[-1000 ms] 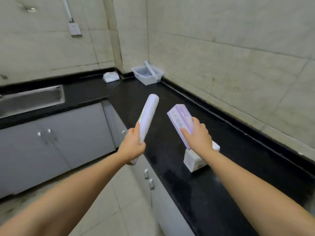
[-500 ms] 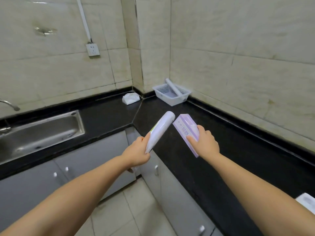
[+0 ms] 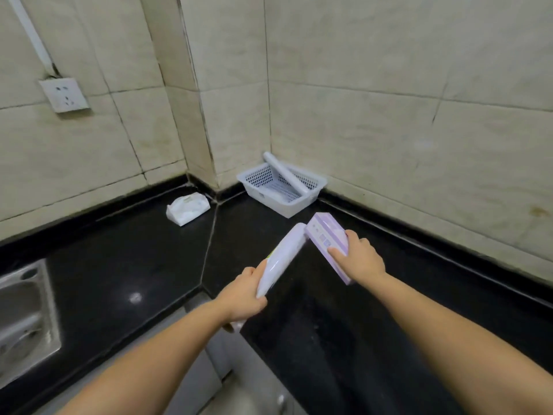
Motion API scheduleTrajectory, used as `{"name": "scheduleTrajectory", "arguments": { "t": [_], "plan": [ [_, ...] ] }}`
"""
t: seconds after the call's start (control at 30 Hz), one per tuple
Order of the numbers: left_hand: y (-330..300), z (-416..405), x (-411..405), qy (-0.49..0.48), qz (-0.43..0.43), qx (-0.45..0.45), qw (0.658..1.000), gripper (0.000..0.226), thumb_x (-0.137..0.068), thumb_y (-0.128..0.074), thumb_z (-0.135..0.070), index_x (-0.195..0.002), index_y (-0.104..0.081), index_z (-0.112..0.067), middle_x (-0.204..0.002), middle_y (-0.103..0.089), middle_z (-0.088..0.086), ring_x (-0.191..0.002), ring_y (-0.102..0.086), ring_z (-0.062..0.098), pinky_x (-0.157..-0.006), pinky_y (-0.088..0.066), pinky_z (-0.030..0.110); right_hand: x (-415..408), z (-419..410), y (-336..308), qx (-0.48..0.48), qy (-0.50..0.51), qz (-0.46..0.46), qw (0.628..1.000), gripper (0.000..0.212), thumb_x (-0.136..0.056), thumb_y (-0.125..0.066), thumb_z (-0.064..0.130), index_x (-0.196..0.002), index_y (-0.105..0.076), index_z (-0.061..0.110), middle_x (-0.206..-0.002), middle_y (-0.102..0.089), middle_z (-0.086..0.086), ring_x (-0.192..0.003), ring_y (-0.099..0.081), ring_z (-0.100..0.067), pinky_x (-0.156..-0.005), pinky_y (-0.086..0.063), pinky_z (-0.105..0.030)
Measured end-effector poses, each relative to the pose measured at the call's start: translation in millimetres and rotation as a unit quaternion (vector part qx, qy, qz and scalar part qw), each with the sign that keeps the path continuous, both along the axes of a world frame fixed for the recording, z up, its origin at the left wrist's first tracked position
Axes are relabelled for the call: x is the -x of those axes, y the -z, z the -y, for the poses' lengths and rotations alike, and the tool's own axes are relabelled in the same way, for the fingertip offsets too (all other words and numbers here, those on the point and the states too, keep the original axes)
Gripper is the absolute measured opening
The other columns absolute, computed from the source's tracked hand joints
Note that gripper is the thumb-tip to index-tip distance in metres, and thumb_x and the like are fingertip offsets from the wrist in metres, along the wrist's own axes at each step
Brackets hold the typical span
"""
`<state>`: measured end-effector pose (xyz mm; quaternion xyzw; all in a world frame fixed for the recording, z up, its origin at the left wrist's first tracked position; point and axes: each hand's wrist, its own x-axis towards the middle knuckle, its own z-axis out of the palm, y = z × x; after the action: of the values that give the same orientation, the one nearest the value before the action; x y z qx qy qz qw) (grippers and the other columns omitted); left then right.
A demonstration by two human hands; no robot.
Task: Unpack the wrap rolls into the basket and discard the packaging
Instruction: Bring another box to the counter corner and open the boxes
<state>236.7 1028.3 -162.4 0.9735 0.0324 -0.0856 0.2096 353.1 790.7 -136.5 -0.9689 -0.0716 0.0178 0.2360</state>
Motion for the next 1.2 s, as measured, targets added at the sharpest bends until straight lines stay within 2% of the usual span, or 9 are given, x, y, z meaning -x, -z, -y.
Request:
{"name": "scheduleTrajectory", "arguments": {
  "t": [0.2,0.37,0.47,0.67,0.9,1.0,1.1,1.13,1.2],
  "plan": [
    [16,-40,-107,0.062,-0.024,0.038,0.997,0.086,-0.073,-0.050,-0.037,-0.143,-0.001,-0.038,-0.133,-0.035,0.008,-0.095,-0.055,0.024,-0.082,-0.051,0.038,-55,-25,17,0.017,0.043,-0.014,0.999,0.061,-0.085,-0.049,0.054,-0.135,-0.033,0.023,-0.118,-0.054,-0.012,-0.099,-0.057,-0.030,-0.073,-0.044,-0.035],
    [42,-59,-196,0.132,-0.043,0.065,0.988,0.085,-0.073,-0.051,-0.032,-0.142,-0.002,-0.042,-0.136,-0.034,0.008,-0.100,-0.055,0.023,-0.083,-0.051,0.036,-83,-38,41,0.027,0.130,-0.035,0.991,0.061,-0.085,-0.049,0.054,-0.135,-0.033,0.024,-0.118,-0.054,-0.011,-0.101,-0.057,-0.031,-0.081,-0.050,-0.041],
    [57,-75,-235,0.188,-0.056,0.046,0.979,0.086,-0.076,-0.051,-0.028,-0.146,-0.001,-0.034,-0.139,-0.032,0.008,-0.105,-0.052,0.024,-0.085,-0.048,0.035,-91,-56,58,0.034,0.191,-0.054,0.980,0.062,-0.086,-0.049,0.054,-0.137,-0.031,0.023,-0.120,-0.053,-0.012,-0.104,-0.056,-0.031,-0.083,-0.049,-0.042],
    [83,-109,-270,0.279,-0.062,-0.021,0.958,0.087,-0.081,-0.052,-0.030,-0.148,0.004,-0.026,-0.142,-0.026,0.004,-0.107,-0.048,0.021,-0.080,-0.047,0.031,-88,-96,88,0.047,0.263,-0.081,0.960,0.062,-0.087,-0.048,0.054,-0.138,-0.029,0.024,-0.123,-0.051,-0.012,-0.110,-0.052,-0.032,-0.087,-0.045,-0.045],
    [97,-113,-273,0.272,-0.017,-0.055,0.961,0.088,-0.080,-0.051,-0.041,-0.148,0.002,-0.025,-0.142,-0.030,0.007,-0.122,-0.040,0.028,-0.095,-0.041,0.041,-86,-104,91,0.033,0.282,-0.059,0.957,0.064,-0.087,-0.048,0.054,-0.139,-0.027,0.025,-0.123,-0.052,-0.011,-0.109,-0.053,-0.030,-0.085,-0.044,-0.044],
    [86,-100,-276,0.251,0.034,-0.034,0.967,0.086,-0.079,-0.054,-0.045,-0.148,-0.007,-0.021,-0.145,-0.030,0.008,-0.127,-0.037,0.029,-0.102,-0.039,0.043,-87,-102,82,0.019,0.282,-0.043,0.958,0.066,-0.087,-0.047,0.055,-0.142,-0.025,0.025,-0.126,-0.050,-0.010,-0.111,-0.052,-0.030,-0.089,-0.043,-0.044],
    [66,-75,-276,0.251,0.090,0.004,0.964,0.082,-0.082,-0.056,-0.046,-0.148,-0.015,-0.018,-0.151,-0.025,0.011,-0.138,-0.027,0.028,-0.113,-0.025,0.042,-87,-102,70,-0.005,0.273,-0.018,0.962,0.067,-0.087,-0.048,0.054,-0.143,-0.024,0.025,-0.129,-0.049,-0.010,-0.114,-0.050,-0.028,-0.092,-0.042,-0.043],
    [58,-64,-275,0.252,0.102,0.044,0.961,0.079,-0.084,-0.056,-0.046,-0.147,-0.018,-0.018,-0.151,-0.026,0.010,-0.139,-0.026,0.026,-0.114,-0.023,0.040,-86,-102,65,-0.018,0.269,-0.005,0.963,0.067,-0.087,-0.049,0.054,-0.143,-0.024,0.025,-0.130,-0.049,-0.009,-0.115,-0.050,-0.027,-0.093,-0.042,-0.043],
    [39,-41,-269,0.235,0.084,0.187,0.950,0.072,-0.085,-0.058,-0.043,-0.146,-0.025,-0.022,-0.147,-0.034,0.003,-0.136,-0.032,0.018,-0.113,-0.027,0.036,-83,-104,57,-0.041,0.265,0.023,0.963,0.070,-0.087,-0.050,0.053,-0.144,-0.022,0.024,-0.132,-0.047,-0.007,-0.117,-0.048,-0.025,-0.095,-0.041,-0.043]
  ]
}}
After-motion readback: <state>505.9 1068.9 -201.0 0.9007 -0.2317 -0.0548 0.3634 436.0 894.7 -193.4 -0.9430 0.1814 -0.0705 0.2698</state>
